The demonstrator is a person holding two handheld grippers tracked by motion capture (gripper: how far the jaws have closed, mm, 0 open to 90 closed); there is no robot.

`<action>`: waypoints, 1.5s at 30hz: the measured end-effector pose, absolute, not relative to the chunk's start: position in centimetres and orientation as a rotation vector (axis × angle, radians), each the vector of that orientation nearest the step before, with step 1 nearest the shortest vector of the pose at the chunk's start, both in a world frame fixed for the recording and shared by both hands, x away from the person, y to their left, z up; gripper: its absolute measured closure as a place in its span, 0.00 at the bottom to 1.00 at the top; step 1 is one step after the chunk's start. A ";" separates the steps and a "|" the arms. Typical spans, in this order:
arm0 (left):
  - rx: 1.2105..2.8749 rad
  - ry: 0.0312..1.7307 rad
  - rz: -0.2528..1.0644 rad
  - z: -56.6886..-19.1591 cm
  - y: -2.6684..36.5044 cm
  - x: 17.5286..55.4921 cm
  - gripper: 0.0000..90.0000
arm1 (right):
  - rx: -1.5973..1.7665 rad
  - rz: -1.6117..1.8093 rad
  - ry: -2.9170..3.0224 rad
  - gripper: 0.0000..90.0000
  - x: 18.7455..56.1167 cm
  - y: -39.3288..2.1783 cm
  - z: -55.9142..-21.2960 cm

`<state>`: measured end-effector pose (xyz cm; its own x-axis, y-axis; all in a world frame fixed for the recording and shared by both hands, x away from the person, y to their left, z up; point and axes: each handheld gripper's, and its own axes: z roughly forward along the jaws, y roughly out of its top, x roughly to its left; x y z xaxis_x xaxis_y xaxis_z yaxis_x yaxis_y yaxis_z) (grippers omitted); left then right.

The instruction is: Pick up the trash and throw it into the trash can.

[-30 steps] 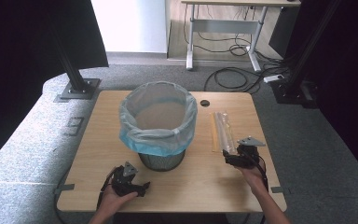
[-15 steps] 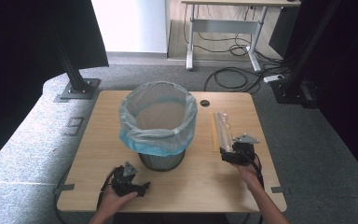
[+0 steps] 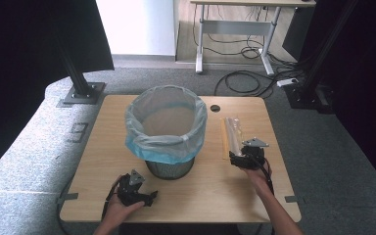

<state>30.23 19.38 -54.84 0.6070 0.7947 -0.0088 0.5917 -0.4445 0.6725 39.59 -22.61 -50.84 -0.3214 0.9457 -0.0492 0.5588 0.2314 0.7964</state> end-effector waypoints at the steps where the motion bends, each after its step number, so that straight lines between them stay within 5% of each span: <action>1: 2.190 1.088 0.409 -54.8 19.4 30.2 0.05 | 1.376 0.939 1.970 0.21 39.7 -22.5 -50.8; 45: 2.196 1.070 0.404 -54.8 19.3 30.2 0.06 | 1.523 0.761 2.001 0.19 46.5 -20.6 -54.7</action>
